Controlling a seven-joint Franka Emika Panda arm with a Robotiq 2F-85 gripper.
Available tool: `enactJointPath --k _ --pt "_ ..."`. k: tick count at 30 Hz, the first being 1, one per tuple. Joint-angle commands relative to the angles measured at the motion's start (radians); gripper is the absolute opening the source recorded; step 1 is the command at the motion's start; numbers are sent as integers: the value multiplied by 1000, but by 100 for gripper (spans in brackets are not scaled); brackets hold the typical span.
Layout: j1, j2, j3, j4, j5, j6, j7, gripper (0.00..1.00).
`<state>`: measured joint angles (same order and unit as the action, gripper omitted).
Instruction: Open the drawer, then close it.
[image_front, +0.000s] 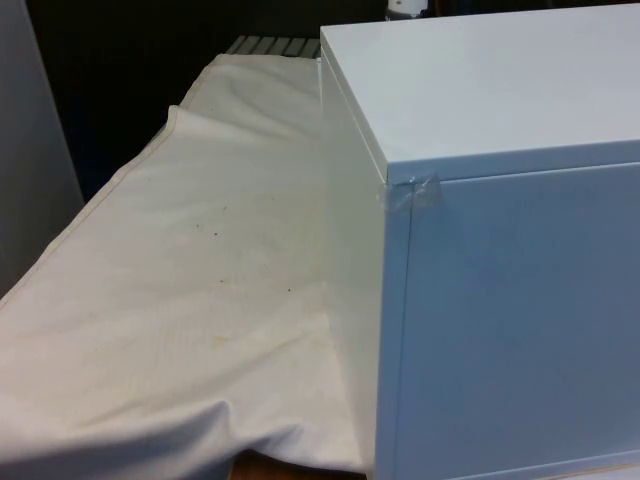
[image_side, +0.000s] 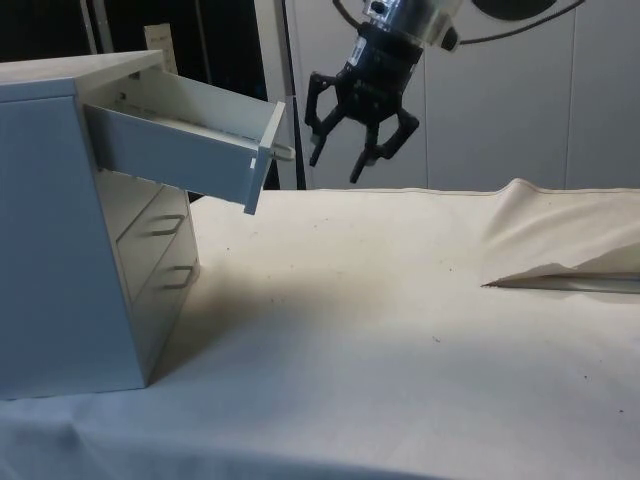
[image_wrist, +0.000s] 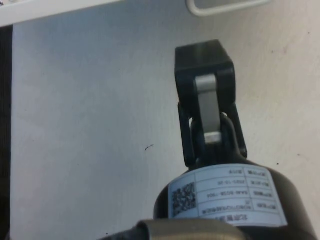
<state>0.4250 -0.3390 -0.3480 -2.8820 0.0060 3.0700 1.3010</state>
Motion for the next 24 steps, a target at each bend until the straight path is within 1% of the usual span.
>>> enactJointPath --k 1,2,3,6,7,8,9,10,11,12,18,19,20,24 --pt "-7 2 5 -4 -3 20 3 51" --pt "-7 2 5 -4 -3 21 2 46" --pt "-7 2 5 -5 -3 22 2 36" --pt "-7 2 5 -5 -3 22 2 21" --pt "-7 3 5 -5 -3 23 1 13" --pt "-7 3 5 -5 -3 23 1 8" --pt "-10 6 5 -4 -5 26 2 3" --pt "0 0 0 -1 0 2 -1 0" --pt "-13 8 6 -1 -6 30 2 0" --pt "-18 14 8 1 -8 42 2 0" --pt "-25 34 8 7 -9 81 0 0" --pt "-3 20 -3 2 0 60 -4 0" --pt "-25 38 8 8 -8 88 -1 0" --pt "-28 55 8 11 -7 126 -2 0"
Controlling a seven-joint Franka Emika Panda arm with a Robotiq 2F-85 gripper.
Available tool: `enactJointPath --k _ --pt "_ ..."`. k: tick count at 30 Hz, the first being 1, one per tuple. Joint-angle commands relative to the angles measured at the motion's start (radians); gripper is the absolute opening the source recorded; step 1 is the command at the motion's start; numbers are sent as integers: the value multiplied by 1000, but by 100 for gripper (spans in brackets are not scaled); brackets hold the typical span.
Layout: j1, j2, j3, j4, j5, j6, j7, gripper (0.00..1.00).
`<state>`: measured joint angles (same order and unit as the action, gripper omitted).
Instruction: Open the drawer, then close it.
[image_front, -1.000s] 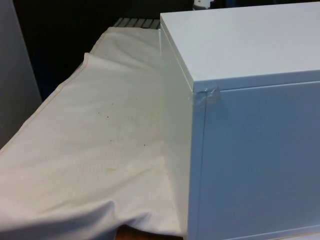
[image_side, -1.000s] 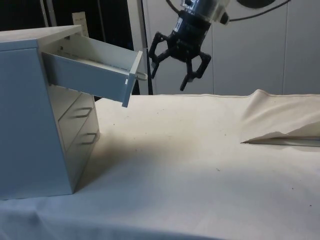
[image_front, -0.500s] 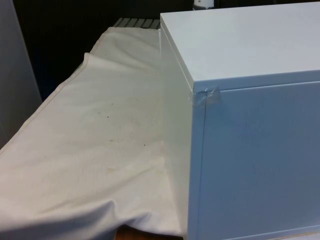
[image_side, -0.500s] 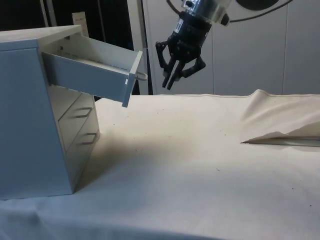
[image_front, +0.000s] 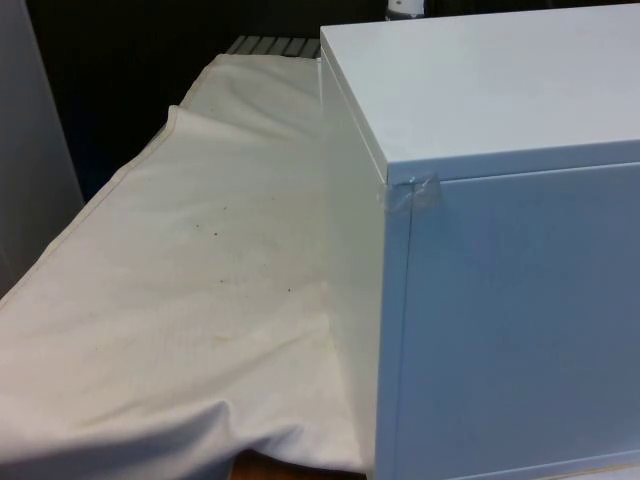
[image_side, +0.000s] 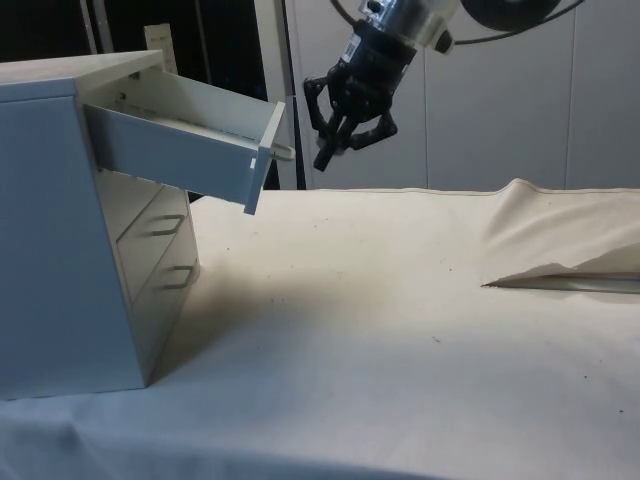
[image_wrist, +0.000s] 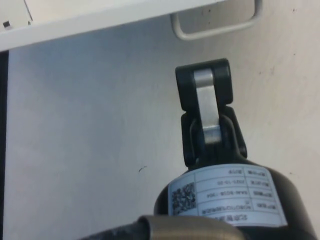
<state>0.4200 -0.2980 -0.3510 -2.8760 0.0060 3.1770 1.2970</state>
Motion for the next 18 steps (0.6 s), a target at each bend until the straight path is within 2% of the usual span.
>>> enactJointPath --k 1,3,4,5,12,13,14,18 --pt "-23 17 11 6 -6 26 2 0" --pt "-23 22 11 7 -5 40 2 0" --pt "0 4 0 1 0 13 0 0" --pt "-23 25 11 7 -5 48 1 0" --pt "-19 47 5 12 0 106 0 0" --pt "0 30 -3 7 0 79 0 0" --pt "-18 50 4 12 0 114 -1 0" --pt "-12 66 -2 21 3 146 0 0"
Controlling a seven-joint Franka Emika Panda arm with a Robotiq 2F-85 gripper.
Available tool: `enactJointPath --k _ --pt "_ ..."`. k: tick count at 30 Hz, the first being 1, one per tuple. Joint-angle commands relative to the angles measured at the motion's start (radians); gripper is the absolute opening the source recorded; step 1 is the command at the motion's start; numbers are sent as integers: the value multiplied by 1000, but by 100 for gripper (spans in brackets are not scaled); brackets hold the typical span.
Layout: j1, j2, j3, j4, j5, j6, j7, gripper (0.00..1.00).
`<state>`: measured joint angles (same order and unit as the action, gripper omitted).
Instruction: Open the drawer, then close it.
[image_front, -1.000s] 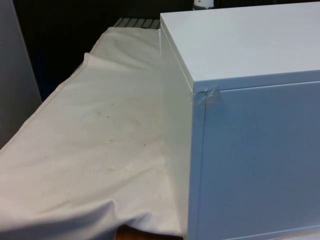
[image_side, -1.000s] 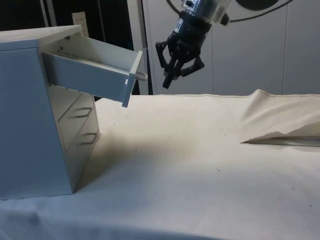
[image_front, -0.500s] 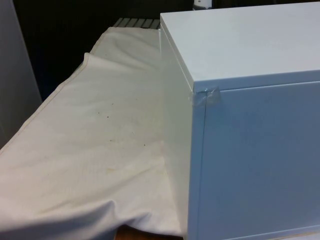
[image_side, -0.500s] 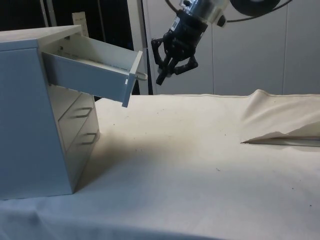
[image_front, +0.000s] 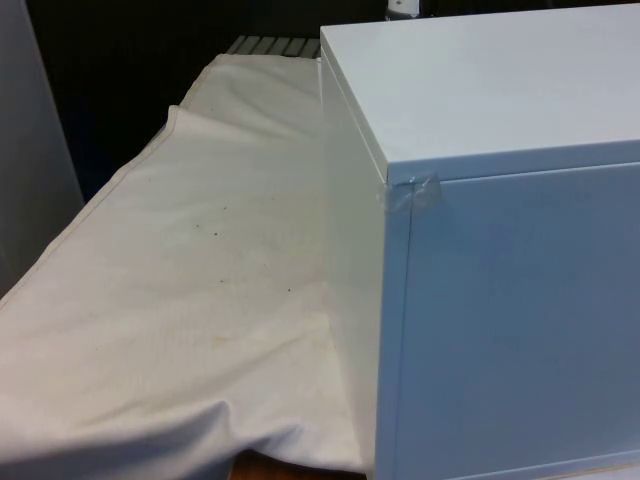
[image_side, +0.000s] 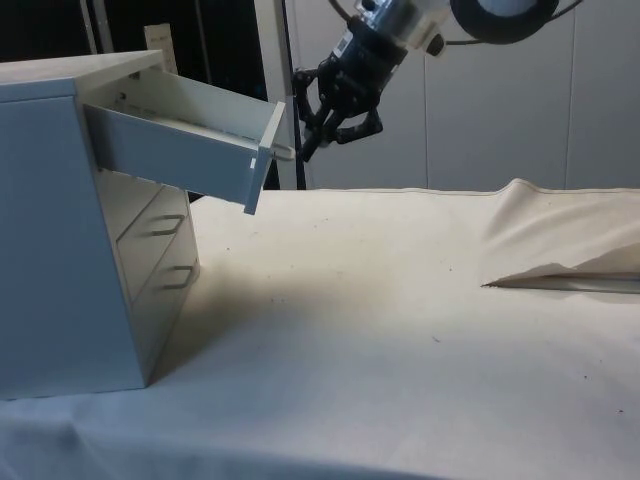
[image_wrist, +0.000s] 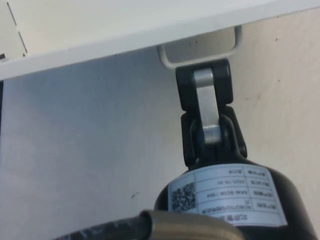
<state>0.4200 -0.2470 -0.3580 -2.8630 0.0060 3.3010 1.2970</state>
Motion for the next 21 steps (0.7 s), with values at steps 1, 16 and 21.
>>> enactJointPath --k 1,16,21 --pt "-11 19 4 10 3 26 0 0" --pt "3 56 -1 58 16 39 14 0" --pt "5 59 -2 72 8 21 17 0"
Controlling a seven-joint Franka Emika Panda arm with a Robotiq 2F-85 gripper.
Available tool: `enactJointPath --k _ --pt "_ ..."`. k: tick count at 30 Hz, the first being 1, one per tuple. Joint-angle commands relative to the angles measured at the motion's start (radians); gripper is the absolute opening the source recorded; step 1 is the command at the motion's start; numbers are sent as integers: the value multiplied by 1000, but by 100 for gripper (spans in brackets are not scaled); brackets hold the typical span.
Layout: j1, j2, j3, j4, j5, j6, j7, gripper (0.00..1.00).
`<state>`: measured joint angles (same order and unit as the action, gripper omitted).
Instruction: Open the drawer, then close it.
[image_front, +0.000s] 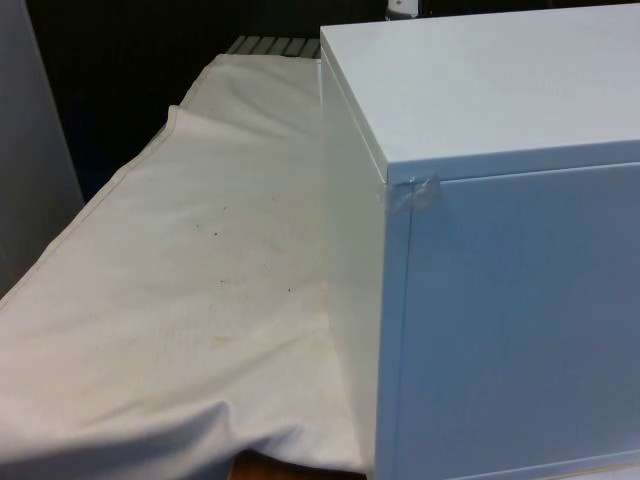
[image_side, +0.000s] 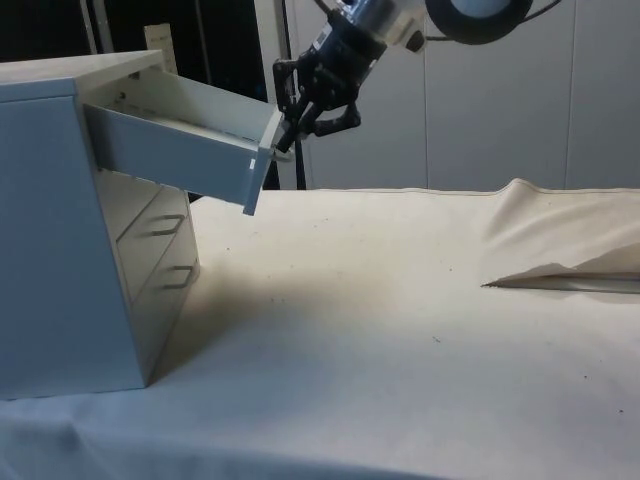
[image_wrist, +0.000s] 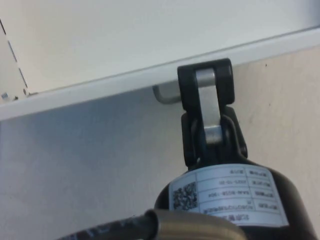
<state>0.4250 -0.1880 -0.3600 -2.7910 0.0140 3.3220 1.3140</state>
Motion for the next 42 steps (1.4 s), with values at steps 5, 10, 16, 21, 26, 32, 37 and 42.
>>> enactJointPath --k 5,10,16,21,26,32,37,42 --pt "18 10 2 15 11 27 31 0" --pt "30 5 0 16 11 28 55 0" --pt "7 8 1 12 3 14 45 0" --pt "27 0 -4 25 9 31 68 0" --pt "23 -4 -4 30 9 30 67 0" --pt "19 -14 -4 39 10 26 69 0" --pt "17 -15 -4 49 11 27 70 0" --pt "15 -5 -2 73 13 30 76 0"
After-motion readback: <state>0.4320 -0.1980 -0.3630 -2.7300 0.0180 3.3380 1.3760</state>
